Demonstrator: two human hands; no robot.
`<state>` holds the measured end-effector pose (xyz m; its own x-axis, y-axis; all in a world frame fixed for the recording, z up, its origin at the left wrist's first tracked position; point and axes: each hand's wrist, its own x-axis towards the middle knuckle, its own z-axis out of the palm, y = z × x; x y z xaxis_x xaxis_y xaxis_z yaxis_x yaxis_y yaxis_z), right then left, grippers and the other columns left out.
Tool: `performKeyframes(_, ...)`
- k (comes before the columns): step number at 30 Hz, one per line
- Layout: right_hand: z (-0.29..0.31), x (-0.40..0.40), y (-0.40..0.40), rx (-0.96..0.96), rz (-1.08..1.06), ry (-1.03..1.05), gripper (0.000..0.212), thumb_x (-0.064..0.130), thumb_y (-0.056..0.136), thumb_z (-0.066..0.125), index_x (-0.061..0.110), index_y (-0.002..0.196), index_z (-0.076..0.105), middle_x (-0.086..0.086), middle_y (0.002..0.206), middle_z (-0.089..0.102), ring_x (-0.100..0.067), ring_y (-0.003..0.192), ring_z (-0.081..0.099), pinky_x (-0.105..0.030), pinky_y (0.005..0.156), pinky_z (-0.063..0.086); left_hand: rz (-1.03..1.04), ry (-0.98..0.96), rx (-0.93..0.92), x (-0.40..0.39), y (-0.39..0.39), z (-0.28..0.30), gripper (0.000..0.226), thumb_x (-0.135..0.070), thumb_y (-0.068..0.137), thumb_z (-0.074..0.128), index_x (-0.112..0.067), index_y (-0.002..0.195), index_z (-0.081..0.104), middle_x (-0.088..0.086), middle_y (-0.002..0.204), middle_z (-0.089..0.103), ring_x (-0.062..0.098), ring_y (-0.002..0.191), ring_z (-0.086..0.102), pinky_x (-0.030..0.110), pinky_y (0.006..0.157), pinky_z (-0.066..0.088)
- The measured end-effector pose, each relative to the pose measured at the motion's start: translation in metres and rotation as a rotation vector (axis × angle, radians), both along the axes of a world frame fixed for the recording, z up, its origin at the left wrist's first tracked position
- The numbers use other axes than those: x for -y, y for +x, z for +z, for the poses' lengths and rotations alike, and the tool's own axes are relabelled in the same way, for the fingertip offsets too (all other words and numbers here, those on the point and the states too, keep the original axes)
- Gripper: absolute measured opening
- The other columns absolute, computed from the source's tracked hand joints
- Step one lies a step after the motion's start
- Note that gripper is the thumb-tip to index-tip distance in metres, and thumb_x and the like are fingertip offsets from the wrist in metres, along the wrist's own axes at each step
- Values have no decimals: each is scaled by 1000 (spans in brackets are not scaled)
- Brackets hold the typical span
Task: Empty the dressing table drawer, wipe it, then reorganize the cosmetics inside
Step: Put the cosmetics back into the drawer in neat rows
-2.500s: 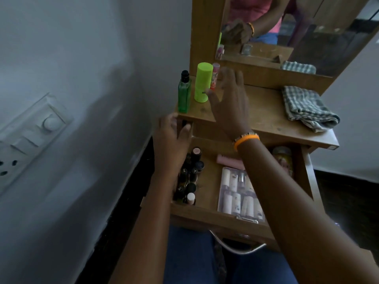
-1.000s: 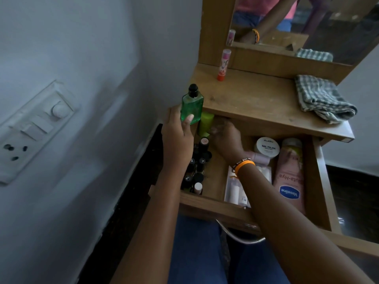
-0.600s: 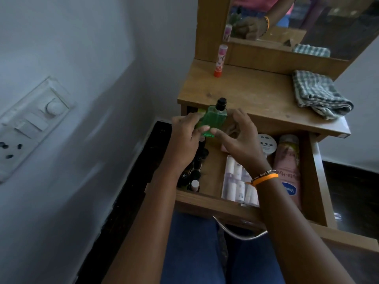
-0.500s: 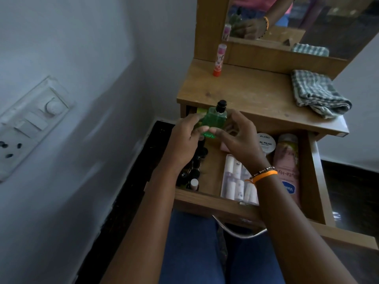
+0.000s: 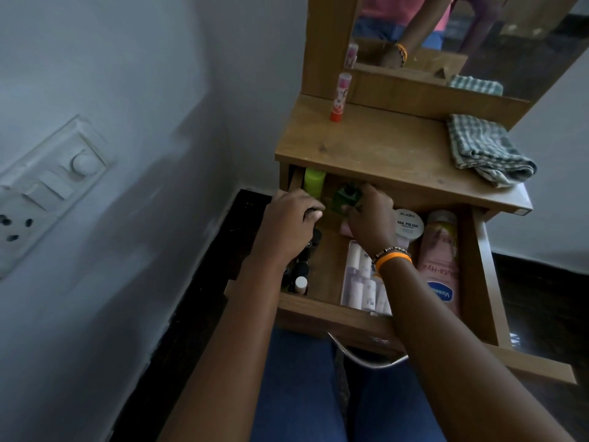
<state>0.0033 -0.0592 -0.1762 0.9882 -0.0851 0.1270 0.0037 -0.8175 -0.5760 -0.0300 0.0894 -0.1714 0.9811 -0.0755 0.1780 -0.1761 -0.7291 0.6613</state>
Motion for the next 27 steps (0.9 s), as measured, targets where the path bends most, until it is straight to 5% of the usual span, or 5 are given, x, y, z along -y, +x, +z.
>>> performKeyframes(6,-3,-10,18,-83,50,74,27,-5,84,52,-5,110,61,-27,108,65,-40,102,61,-35,77,48,18,-15,-7,0,0,2,18,-17,92,55,-16,102,69,-2,106,64,18,107,44,34,90,39)
performKeyframes(19,-21,-5,32,-99,-42,109,15,2,83,56,1,93,67,-19,95,71,-33,91,65,-3,42,23,28,12,-46,2,0,4,25,-23,93,53,-18,116,61,-3,113,59,16,115,39,28,90,31)
performKeyframes(27,-20,-6,31,-142,-73,172,27,24,84,64,3,100,67,-16,101,70,-31,96,64,-22,66,31,34,4,-52,3,-2,4,25,-24,93,53,-19,116,61,-4,111,59,14,113,37,27,89,31)
